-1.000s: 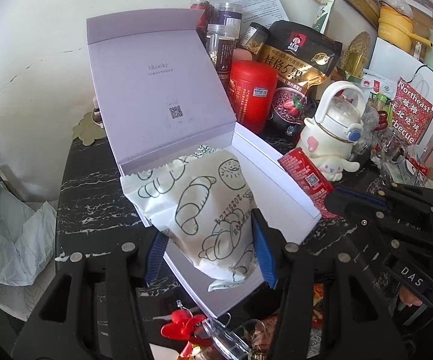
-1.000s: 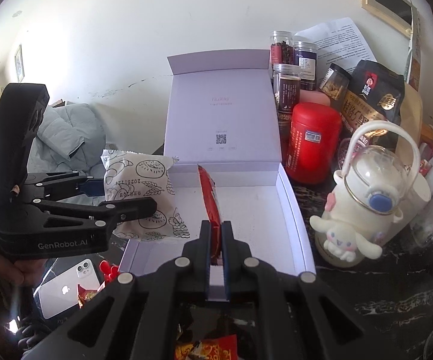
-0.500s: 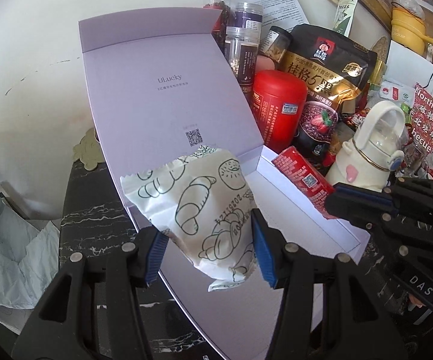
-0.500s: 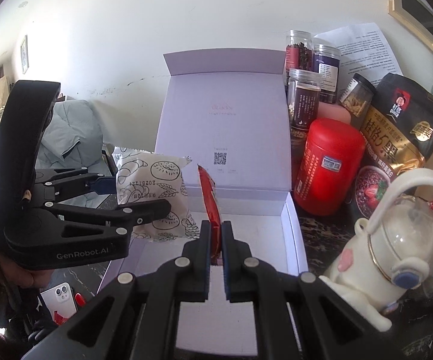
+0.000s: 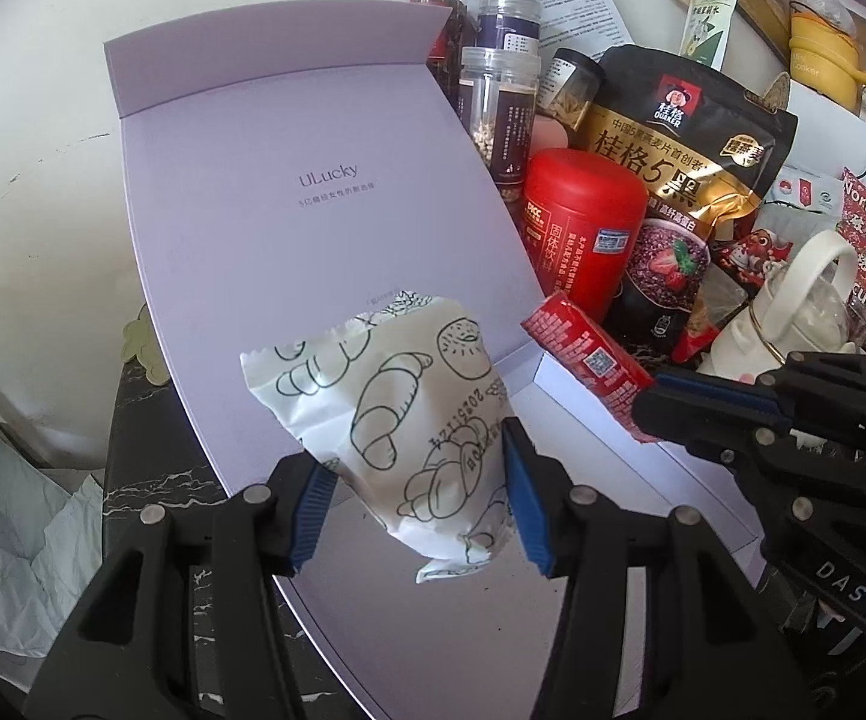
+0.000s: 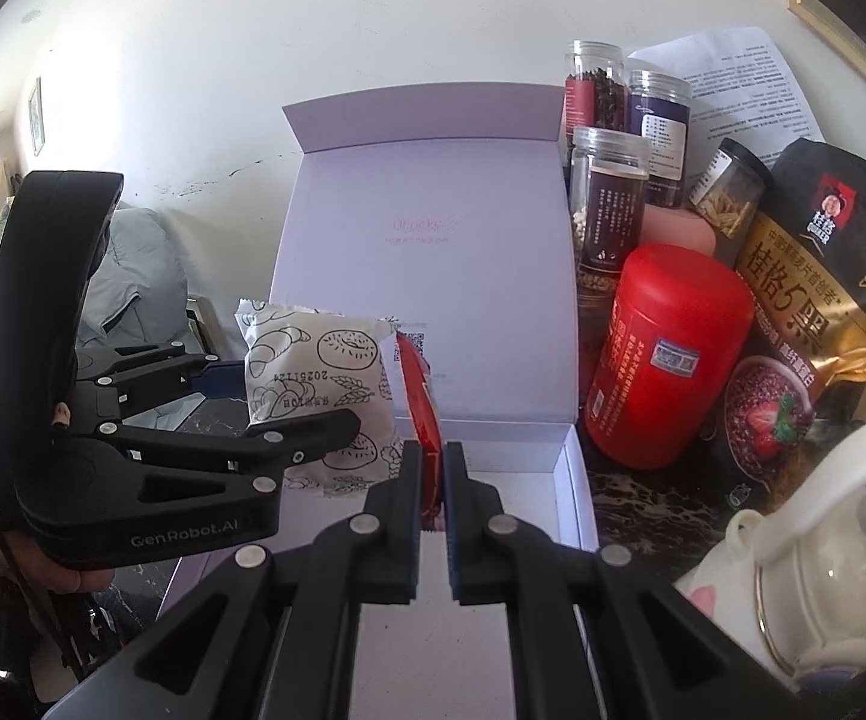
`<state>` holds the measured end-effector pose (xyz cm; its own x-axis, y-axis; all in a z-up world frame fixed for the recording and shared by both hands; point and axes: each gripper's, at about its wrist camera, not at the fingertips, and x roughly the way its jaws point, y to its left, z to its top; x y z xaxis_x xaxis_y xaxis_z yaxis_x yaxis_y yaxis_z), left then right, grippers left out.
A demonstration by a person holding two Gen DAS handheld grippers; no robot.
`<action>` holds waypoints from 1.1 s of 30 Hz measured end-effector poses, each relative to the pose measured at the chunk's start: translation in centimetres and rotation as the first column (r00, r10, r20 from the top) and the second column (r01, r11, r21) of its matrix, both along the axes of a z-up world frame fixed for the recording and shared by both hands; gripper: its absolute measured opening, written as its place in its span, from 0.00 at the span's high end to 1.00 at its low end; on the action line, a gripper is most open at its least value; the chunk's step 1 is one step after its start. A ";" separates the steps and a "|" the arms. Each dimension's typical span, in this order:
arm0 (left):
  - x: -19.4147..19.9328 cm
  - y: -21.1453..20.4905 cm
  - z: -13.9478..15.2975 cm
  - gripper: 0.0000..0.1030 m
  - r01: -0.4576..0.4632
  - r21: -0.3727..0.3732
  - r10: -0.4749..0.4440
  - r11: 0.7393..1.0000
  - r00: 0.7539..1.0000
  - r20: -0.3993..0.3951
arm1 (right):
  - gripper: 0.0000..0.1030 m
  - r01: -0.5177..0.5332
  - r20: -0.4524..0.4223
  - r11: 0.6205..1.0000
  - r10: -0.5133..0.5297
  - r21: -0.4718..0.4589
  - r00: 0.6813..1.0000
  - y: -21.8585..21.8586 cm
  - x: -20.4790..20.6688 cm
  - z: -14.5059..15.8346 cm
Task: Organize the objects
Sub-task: 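Carry the ketchup packet and croissant pouch with both grippers into the lavender box, then open right gripper releasing ketchup while left gripper releases the pouch inside the box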
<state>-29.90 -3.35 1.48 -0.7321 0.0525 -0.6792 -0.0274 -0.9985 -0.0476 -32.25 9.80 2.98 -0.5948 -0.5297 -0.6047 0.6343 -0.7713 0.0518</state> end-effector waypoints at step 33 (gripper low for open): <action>-3.0 0.8 -4.4 0.53 0.073 -0.038 -0.066 0.997 0.987 0.143 | 0.93 0.036 0.217 0.996 -0.053 0.083 0.975 -0.2 -3.8 -6.9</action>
<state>-32.93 -2.60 -2.89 -0.6241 0.0682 -0.7784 -0.0930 -0.9956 -0.0127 -36.05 9.61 -3.94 -0.4654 -0.4515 -0.7613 0.5795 -0.8056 0.1235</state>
